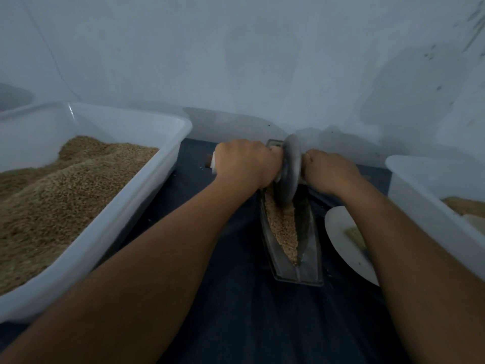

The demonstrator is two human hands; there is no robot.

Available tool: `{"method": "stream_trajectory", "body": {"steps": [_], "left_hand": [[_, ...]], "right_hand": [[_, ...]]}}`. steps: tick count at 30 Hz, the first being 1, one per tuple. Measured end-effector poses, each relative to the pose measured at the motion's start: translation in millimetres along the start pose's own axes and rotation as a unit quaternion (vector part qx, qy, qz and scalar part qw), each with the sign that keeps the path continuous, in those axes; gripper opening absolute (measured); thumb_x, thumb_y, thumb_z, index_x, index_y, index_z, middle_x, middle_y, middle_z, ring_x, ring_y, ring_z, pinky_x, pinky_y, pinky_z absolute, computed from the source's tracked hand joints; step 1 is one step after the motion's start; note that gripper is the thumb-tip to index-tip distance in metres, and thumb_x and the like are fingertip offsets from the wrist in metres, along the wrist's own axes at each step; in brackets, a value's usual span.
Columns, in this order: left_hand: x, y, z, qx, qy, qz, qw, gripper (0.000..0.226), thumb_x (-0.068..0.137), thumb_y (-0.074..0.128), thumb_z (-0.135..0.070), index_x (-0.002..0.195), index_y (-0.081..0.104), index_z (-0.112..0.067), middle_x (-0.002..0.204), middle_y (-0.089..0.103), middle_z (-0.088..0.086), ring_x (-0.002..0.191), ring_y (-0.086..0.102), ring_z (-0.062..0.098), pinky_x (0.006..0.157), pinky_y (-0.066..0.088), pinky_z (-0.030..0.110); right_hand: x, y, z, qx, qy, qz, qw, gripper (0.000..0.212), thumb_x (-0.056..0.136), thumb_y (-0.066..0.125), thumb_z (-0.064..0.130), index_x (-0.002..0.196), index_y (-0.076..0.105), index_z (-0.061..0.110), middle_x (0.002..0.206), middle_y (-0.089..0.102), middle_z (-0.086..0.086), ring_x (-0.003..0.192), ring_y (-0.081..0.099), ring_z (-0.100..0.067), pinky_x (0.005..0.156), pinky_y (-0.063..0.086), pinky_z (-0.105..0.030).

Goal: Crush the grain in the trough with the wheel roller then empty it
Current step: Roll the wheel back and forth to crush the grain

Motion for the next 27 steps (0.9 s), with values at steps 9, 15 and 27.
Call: {"method": "stream_trajectory", "body": {"steps": [9, 15, 27], "left_hand": [[-10, -2, 4, -0.003, -0.019, -0.013, 1.000, 0.054, 0.095, 0.016, -0.052, 0.061, 0.041, -0.019, 0.060, 0.038, 0.004, 0.060, 0.045, 0.026, 0.067, 0.045, 0.039], [-24, -4, 4, -0.005, -0.022, -0.017, 1.000, 0.056, 0.095, 0.015, -0.053, 0.061, 0.042, -0.019, 0.059, 0.039, 0.005, 0.059, 0.044, 0.026, 0.067, 0.044, 0.040], [-48, -8, 0, 0.040, 0.010, -0.021, 0.999, 0.065, 0.093, 0.005, -0.054, 0.079, 0.058, -0.019, 0.072, 0.054, 0.003, 0.062, 0.044, 0.024, 0.068, 0.029, 0.041]], "right_hand": [[-16, -2, 2, -0.003, 0.006, -0.041, 0.999, 0.029, 0.103, 0.025, 0.037, 0.091, 0.048, 0.023, 0.108, 0.065, -0.014, 0.084, 0.054, -0.031, 0.069, 0.036, -0.039], [-29, -2, 1, 0.004, 0.018, -0.065, 0.998, 0.035, 0.102, 0.019, 0.042, 0.087, 0.045, 0.026, 0.090, 0.058, -0.007, 0.080, 0.052, -0.028, 0.071, 0.032, -0.040], [-57, -6, 4, 0.016, 0.025, -0.096, 0.995, 0.041, 0.102, 0.011, 0.048, 0.088, 0.042, 0.026, 0.067, 0.038, 0.007, 0.068, 0.041, -0.024, 0.073, 0.028, -0.041]]}}
Point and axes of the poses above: each hand's wrist, its own x-axis towards the middle knuckle, its own y-axis out of the palm, z = x × y, the point moved 9 cm from there along x, towards the middle knuckle
